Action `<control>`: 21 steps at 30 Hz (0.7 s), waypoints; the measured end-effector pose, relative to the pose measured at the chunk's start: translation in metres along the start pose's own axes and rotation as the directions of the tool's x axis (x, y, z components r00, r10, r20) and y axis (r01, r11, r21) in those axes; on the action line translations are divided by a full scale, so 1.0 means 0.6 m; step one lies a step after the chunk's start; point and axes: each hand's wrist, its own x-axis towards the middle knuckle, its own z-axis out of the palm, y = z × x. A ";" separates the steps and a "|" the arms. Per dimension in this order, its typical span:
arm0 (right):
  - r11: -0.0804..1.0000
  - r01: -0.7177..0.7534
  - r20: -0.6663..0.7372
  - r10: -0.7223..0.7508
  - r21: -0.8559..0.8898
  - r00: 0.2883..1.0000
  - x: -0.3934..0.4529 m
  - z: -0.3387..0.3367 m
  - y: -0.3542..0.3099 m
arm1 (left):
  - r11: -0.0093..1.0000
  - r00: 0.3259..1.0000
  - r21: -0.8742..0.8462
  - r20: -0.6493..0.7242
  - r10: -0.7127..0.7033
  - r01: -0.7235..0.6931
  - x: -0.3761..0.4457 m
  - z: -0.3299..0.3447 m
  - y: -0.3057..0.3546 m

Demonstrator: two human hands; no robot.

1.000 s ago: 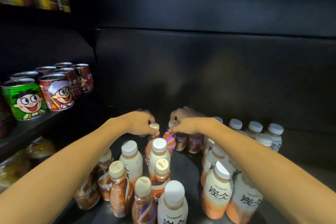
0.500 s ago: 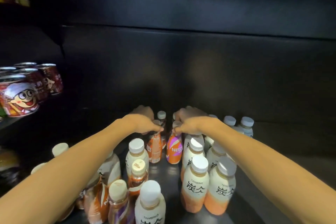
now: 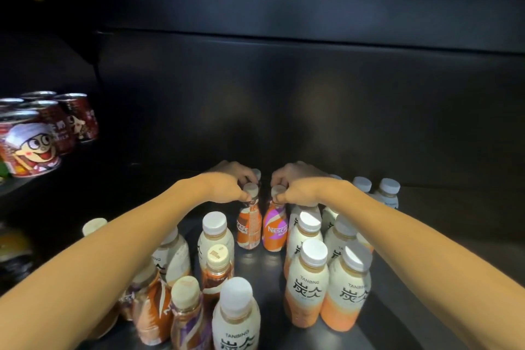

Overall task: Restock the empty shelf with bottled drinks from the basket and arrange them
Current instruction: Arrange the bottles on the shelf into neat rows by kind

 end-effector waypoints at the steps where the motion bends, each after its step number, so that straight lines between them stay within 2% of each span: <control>1: 1.000 -0.002 -0.006 0.002 -0.012 1.000 0.002 0.001 0.000 | 1.000 1.000 0.010 -0.014 0.003 -0.003 0.001 0.002 0.001; 11: 0.997 -0.043 -0.062 0.039 -0.060 0.997 -0.001 0.003 -0.011 | 0.999 0.992 0.001 -0.115 -0.048 0.049 0.005 0.012 0.011; 21: 0.994 -0.097 -0.062 0.094 -0.042 0.994 -0.003 0.007 -0.019 | 0.996 0.989 -0.036 -0.121 -0.087 0.083 0.003 0.017 0.010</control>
